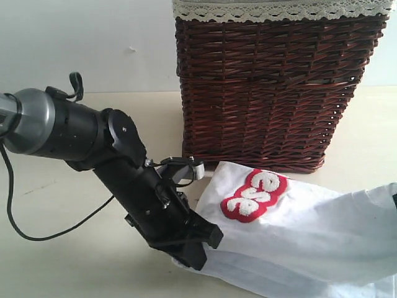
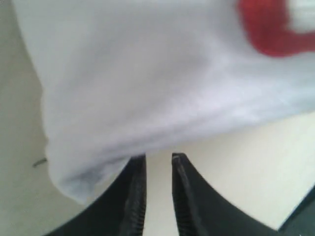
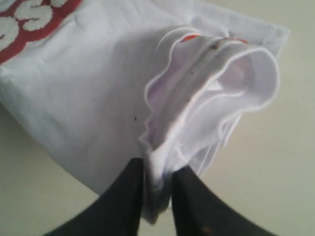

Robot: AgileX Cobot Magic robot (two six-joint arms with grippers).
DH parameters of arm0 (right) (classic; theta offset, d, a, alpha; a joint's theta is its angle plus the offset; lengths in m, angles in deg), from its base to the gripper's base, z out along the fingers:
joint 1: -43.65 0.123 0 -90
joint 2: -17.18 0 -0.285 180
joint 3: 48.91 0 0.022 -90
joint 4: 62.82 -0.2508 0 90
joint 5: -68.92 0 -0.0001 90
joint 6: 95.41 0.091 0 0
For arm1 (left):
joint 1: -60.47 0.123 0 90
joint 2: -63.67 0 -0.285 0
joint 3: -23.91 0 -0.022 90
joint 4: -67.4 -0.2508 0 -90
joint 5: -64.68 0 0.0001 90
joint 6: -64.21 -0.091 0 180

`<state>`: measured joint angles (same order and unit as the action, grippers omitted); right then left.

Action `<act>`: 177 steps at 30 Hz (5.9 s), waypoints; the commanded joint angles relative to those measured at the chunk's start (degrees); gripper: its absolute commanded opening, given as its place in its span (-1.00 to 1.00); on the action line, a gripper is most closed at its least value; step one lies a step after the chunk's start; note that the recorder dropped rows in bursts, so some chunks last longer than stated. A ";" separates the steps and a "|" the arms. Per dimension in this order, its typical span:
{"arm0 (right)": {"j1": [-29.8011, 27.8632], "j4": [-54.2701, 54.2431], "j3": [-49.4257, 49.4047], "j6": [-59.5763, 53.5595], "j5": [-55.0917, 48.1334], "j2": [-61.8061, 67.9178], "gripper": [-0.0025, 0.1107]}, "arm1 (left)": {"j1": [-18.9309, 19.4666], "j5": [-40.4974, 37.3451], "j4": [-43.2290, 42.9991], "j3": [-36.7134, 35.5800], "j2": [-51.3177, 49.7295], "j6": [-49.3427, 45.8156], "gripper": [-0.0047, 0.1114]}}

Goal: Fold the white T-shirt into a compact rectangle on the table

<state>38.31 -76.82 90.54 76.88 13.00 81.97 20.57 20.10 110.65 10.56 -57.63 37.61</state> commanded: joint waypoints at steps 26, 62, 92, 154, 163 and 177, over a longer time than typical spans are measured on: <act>-0.03 -25.07 0.43 -20.77 20.64 34.94 -0.96 | -0.08 7.88 1.38 5.38 1.13 -6.36 -0.32; 11.35 -33.66 22.03 -22.21 18.02 55.76 -0.96 | 10.97 -11.04 -12.56 1.28 -2.07 1.04 -0.92; 11.35 -13.83 7.46 -14.64 26.19 27.44 -0.96 | 15.83 5.71 -8.37 -2.37 22.39 -6.61 -0.43; 11.35 2.25 -8.28 -14.65 20.28 -24.22 -0.96 | 15.98 28.16 -7.03 -41.86 80.49 -7.65 -0.43; 11.35 2.25 -8.28 -14.65 20.28 -24.22 -0.96 | 16.89 43.88 -10.00 -43.07 84.83 -6.86 -0.43; 11.35 2.14 -8.28 -14.65 20.28 -24.22 -0.96 | 32.61 45.09 -25.69 -56.82 103.55 21.42 -0.43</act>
<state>49.60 -74.76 82.58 62.25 32.82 58.12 51.53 64.29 87.62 -43.56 42.84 52.50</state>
